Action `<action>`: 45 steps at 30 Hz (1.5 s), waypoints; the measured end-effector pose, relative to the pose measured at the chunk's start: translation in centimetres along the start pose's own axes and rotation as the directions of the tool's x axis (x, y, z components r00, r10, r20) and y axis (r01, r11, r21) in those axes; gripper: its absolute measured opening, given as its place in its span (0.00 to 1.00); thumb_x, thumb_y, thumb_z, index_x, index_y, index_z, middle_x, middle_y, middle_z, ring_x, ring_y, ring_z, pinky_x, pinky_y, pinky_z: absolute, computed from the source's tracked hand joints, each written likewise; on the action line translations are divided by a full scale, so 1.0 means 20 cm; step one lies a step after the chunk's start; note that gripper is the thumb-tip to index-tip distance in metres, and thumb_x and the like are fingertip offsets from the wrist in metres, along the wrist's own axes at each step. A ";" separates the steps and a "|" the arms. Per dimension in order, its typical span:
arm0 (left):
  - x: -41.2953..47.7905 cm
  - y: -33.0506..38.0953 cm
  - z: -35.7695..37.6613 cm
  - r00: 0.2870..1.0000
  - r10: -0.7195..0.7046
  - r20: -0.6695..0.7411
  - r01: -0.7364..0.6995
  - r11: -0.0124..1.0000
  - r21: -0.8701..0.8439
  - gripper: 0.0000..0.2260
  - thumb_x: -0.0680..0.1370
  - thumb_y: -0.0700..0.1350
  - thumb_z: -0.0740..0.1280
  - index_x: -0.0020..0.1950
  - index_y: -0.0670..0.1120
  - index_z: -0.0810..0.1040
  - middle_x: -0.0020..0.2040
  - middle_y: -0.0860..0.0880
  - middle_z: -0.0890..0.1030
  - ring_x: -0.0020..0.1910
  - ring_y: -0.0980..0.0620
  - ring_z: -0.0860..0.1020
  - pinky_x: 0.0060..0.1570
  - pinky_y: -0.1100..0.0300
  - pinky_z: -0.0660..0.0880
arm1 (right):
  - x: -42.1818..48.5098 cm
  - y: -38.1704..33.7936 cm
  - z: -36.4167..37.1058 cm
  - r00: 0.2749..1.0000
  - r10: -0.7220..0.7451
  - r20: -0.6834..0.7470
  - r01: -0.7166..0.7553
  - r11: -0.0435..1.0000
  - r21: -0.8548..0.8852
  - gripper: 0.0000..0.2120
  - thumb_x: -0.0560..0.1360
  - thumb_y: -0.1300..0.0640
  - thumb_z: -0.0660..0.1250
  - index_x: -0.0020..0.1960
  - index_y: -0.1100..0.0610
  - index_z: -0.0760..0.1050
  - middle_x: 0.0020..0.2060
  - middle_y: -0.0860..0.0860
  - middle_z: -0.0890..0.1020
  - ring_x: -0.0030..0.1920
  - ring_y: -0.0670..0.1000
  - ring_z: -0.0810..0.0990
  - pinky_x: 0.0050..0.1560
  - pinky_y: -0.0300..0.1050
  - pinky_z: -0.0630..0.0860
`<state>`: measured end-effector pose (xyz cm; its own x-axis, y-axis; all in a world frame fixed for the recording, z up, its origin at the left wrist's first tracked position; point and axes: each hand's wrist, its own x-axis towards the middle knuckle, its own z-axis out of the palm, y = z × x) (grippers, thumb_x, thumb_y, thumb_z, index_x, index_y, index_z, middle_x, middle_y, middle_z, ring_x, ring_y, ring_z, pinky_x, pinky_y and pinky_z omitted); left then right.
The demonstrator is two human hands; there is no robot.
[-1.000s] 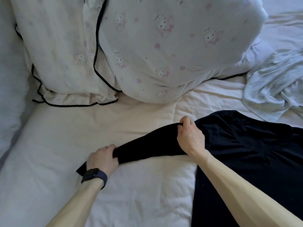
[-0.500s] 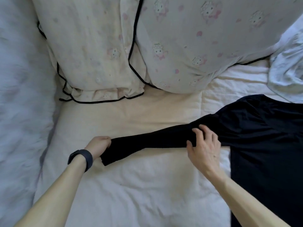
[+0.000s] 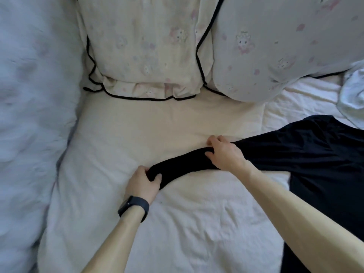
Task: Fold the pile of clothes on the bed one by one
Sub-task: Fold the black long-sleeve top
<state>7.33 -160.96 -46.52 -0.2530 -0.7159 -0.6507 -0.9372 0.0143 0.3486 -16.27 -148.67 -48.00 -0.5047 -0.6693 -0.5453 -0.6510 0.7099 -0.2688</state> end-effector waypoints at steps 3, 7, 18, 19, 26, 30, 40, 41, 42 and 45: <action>0.01 -0.04 0.00 0.997 -0.032 0.070 0.031 0.999 0.021 0.11 0.77 0.56 0.68 0.50 0.49 0.76 0.44 0.52 0.79 0.45 0.46 0.80 0.42 0.57 0.75 | 0.03 0.00 -0.03 0.997 -0.024 0.073 0.026 0.999 -0.035 0.11 0.81 0.51 0.65 0.61 0.54 0.75 0.56 0.53 0.77 0.56 0.57 0.78 0.48 0.49 0.73; 0.06 -0.07 -0.07 0.998 -0.056 -0.038 0.028 0.855 -0.518 0.08 0.75 0.45 0.74 0.47 0.46 0.76 0.43 0.50 0.82 0.45 0.47 0.81 0.42 0.56 0.74 | 0.01 -0.05 -0.08 0.945 0.102 -0.312 0.042 0.905 0.423 0.05 0.79 0.55 0.67 0.54 0.48 0.77 0.52 0.46 0.77 0.47 0.49 0.78 0.50 0.43 0.74; 0.25 0.07 -0.23 0.997 0.045 0.069 -0.059 0.975 0.214 0.13 0.74 0.44 0.65 0.57 0.51 0.69 0.48 0.46 0.77 0.47 0.42 0.77 0.48 0.53 0.75 | 0.02 -0.09 -0.03 0.971 0.136 -0.198 -0.055 0.927 0.371 0.20 0.79 0.50 0.66 0.70 0.48 0.72 0.71 0.47 0.70 0.59 0.52 0.78 0.57 0.49 0.77; 0.23 0.09 -0.23 0.997 0.072 0.039 -0.080 0.944 0.320 0.13 0.74 0.44 0.64 0.57 0.51 0.69 0.49 0.46 0.77 0.50 0.42 0.76 0.50 0.52 0.74 | 0.00 -0.05 -0.04 0.959 0.162 -0.233 -0.065 0.924 0.378 0.18 0.80 0.49 0.65 0.69 0.48 0.72 0.70 0.47 0.72 0.60 0.52 0.78 0.58 0.49 0.76; 0.15 0.28 0.06 0.829 0.544 -0.130 -0.429 0.768 0.475 0.22 0.69 0.47 0.71 0.63 0.47 0.78 0.59 0.44 0.78 0.60 0.41 0.75 0.58 0.46 0.69 | -0.07 0.49 -0.22 0.813 0.437 -0.385 -0.332 0.891 0.309 0.15 0.83 0.54 0.58 0.68 0.48 0.72 0.70 0.51 0.70 0.57 0.60 0.77 0.50 0.50 0.71; 0.16 0.50 0.30 0.811 0.584 -0.004 -0.516 0.720 0.464 0.18 0.77 0.54 0.65 0.65 0.49 0.75 0.59 0.46 0.78 0.59 0.42 0.74 0.57 0.48 0.69 | -0.05 0.82 -0.34 0.854 0.432 -0.290 -0.430 0.900 0.074 0.23 0.82 0.61 0.58 0.74 0.46 0.66 0.74 0.51 0.63 0.50 0.60 0.76 0.44 0.49 0.70; 0.28 0.71 0.44 0.859 0.510 -0.030 -0.461 0.799 0.385 0.12 0.79 0.55 0.62 0.60 0.53 0.75 0.56 0.48 0.77 0.55 0.43 0.76 0.54 0.50 0.69 | 0.16 1.10 -0.37 0.863 0.249 -0.440 -0.224 0.969 0.109 0.14 0.83 0.57 0.60 0.67 0.54 0.73 0.66 0.55 0.72 0.63 0.60 0.74 0.52 0.50 0.71; 0.28 0.70 0.42 0.862 0.506 -0.031 -0.452 0.794 0.407 0.12 0.79 0.56 0.63 0.60 0.53 0.75 0.56 0.48 0.77 0.56 0.42 0.76 0.55 0.49 0.69 | 0.15 1.09 -0.34 0.863 0.264 -0.432 -0.228 0.964 0.133 0.15 0.82 0.58 0.60 0.68 0.54 0.73 0.68 0.54 0.71 0.65 0.59 0.72 0.56 0.51 0.72; 0.27 0.67 0.39 0.870 0.492 -0.026 -0.434 0.791 0.431 0.13 0.78 0.56 0.64 0.59 0.53 0.75 0.55 0.48 0.77 0.56 0.42 0.75 0.55 0.49 0.68 | 0.13 1.07 -0.31 0.847 0.292 -0.444 -0.240 0.956 0.171 0.16 0.82 0.58 0.61 0.69 0.54 0.73 0.69 0.53 0.70 0.66 0.59 0.71 0.60 0.51 0.71; 0.22 0.52 0.25 0.909 0.415 -0.029 -0.346 0.793 0.501 0.14 0.77 0.57 0.66 0.60 0.53 0.76 0.56 0.46 0.78 0.57 0.40 0.74 0.56 0.48 0.68 | 0.00 0.93 -0.16 0.787 0.248 -0.565 -0.192 0.969 0.158 0.16 0.79 0.58 0.64 0.66 0.54 0.76 0.69 0.53 0.73 0.66 0.59 0.70 0.61 0.54 0.70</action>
<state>-4.74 -160.56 -49.14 -0.6121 -0.6655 -0.4272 -0.7762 0.6089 0.1637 -30.14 -136.16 -50.44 -0.8792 -0.4742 -0.0473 -0.4438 0.8509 -0.2809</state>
